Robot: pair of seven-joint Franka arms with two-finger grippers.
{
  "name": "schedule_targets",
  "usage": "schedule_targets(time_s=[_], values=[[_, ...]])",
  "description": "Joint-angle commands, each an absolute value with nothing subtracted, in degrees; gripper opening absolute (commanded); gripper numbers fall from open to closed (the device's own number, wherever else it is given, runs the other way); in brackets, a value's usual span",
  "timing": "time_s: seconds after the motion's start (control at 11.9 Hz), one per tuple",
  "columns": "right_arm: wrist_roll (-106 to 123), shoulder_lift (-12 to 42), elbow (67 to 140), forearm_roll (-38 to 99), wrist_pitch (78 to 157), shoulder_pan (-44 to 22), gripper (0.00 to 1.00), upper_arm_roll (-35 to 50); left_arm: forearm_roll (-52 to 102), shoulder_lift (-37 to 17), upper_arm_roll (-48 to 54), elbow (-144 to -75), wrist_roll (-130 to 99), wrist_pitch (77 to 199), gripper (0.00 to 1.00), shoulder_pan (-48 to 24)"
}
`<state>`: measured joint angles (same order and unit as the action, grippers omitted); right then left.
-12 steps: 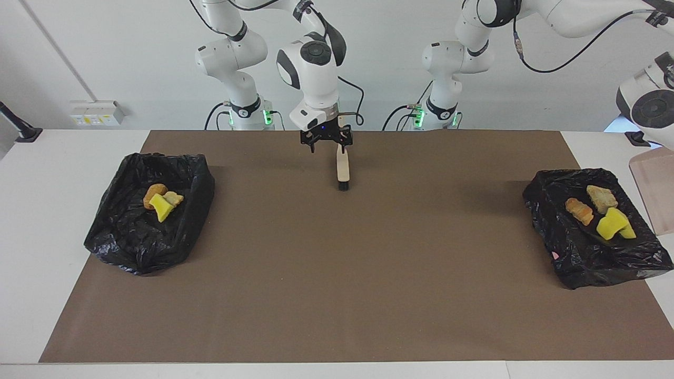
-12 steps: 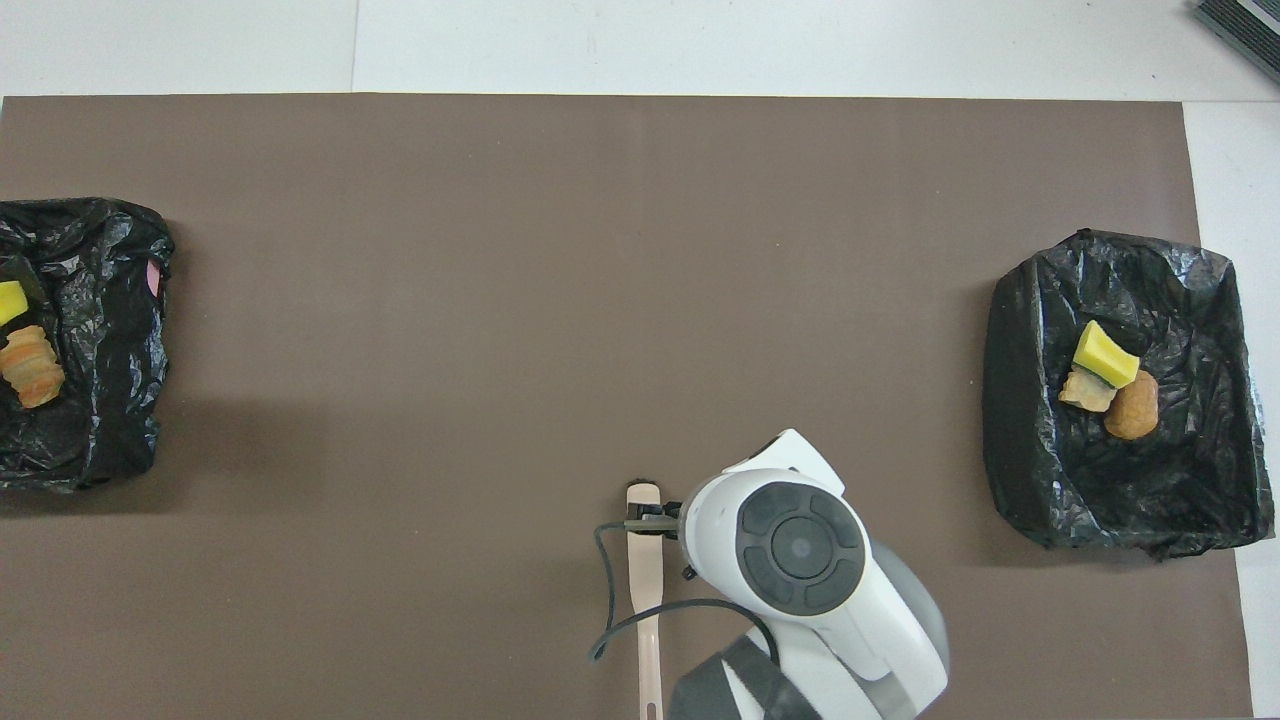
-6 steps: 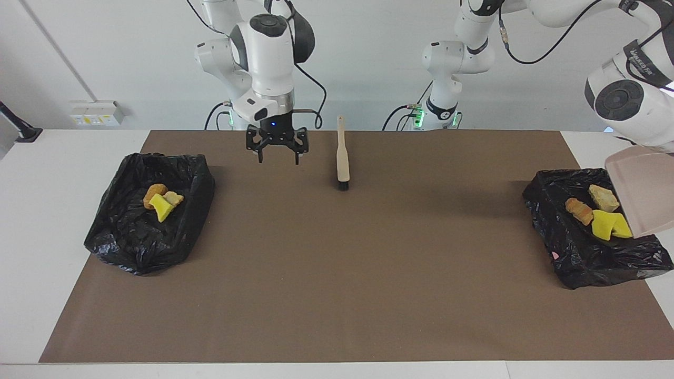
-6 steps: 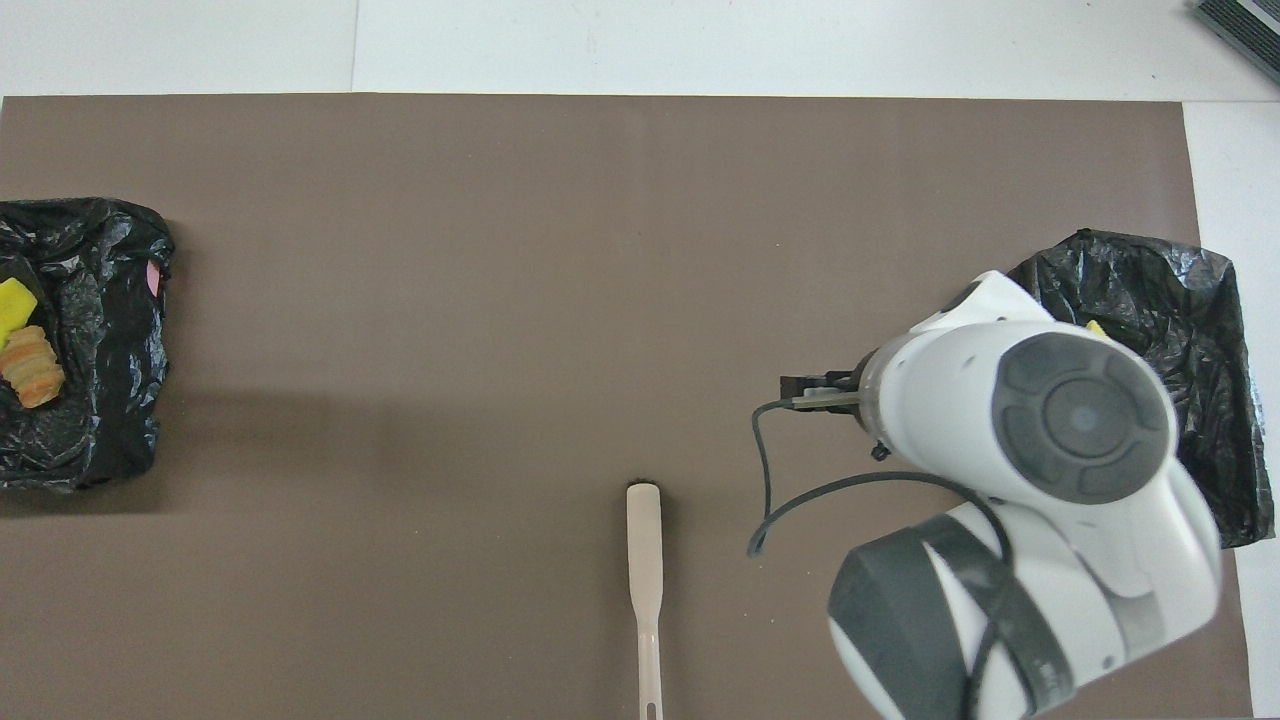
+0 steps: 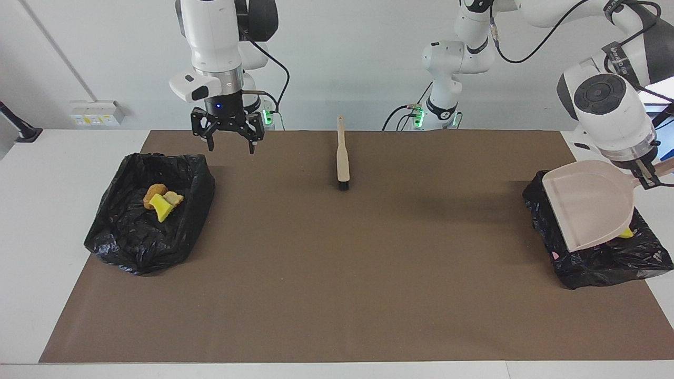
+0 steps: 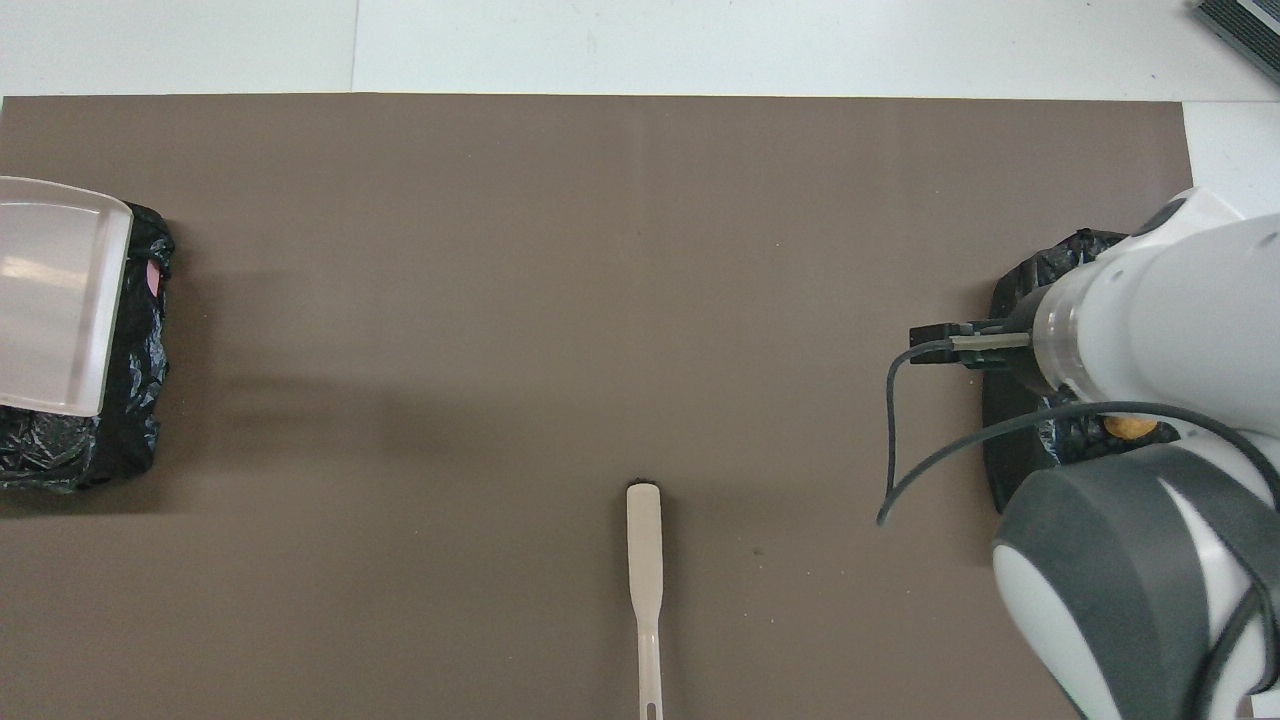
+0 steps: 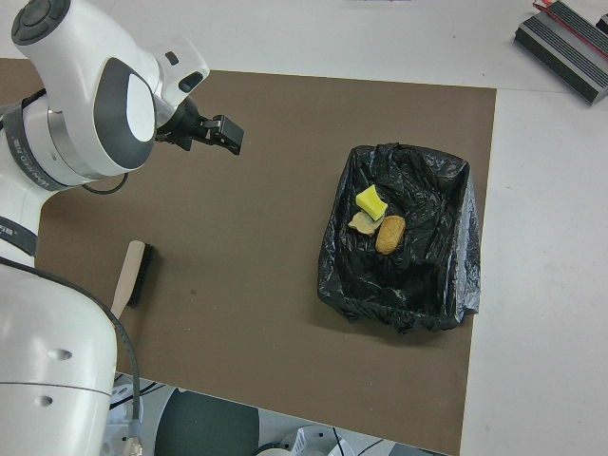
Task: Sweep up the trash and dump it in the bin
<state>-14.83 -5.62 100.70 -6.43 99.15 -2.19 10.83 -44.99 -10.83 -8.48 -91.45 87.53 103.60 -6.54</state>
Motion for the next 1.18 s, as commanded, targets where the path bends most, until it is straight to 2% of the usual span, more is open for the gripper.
schedule_targets(time_s=[0.0, 0.34, 0.5, 0.67, 0.92, 1.09], values=[[-10.99, -5.53, 97.47, -6.24, 94.13, -0.18, 1.0, 10.03, -37.82, -9.49, -4.86, -91.94, 82.39, 98.29, 0.0, -6.94], [-11.16, -6.33, 97.38, -3.88, 93.43, -0.09, 1.0, 6.96, -27.62, -9.23, 2.97, -92.02, 59.93, 90.46, 0.0, -7.03], [-10.55, -7.03, 95.03, -2.11, 91.25, -0.17, 1.0, 4.4, -22.7, -9.58, 6.49, -92.29, 50.13, 89.74, 0.0, -7.03], [-9.76, -7.38, 94.13, -2.02, 87.99, -0.17, 1.0, 3.17, -17.17, -10.54, 10.35, -92.2, 38.04, 89.91, 0.0, -7.21], [-7.74, -7.91, 94.4, -1.85, 87.63, -0.17, 1.0, 1.76, -13.98, -14.4, 16.94, -92.63, 17.03, 94.2, 0.0, -8.0], [-5.38, -8.0, 94.48, -1.41, 87.37, -4.28, 1.0, -4.27, -12.14, -15.99, 19.41, -92.38, 9.7, 95.8, 0.0, -8.43]])
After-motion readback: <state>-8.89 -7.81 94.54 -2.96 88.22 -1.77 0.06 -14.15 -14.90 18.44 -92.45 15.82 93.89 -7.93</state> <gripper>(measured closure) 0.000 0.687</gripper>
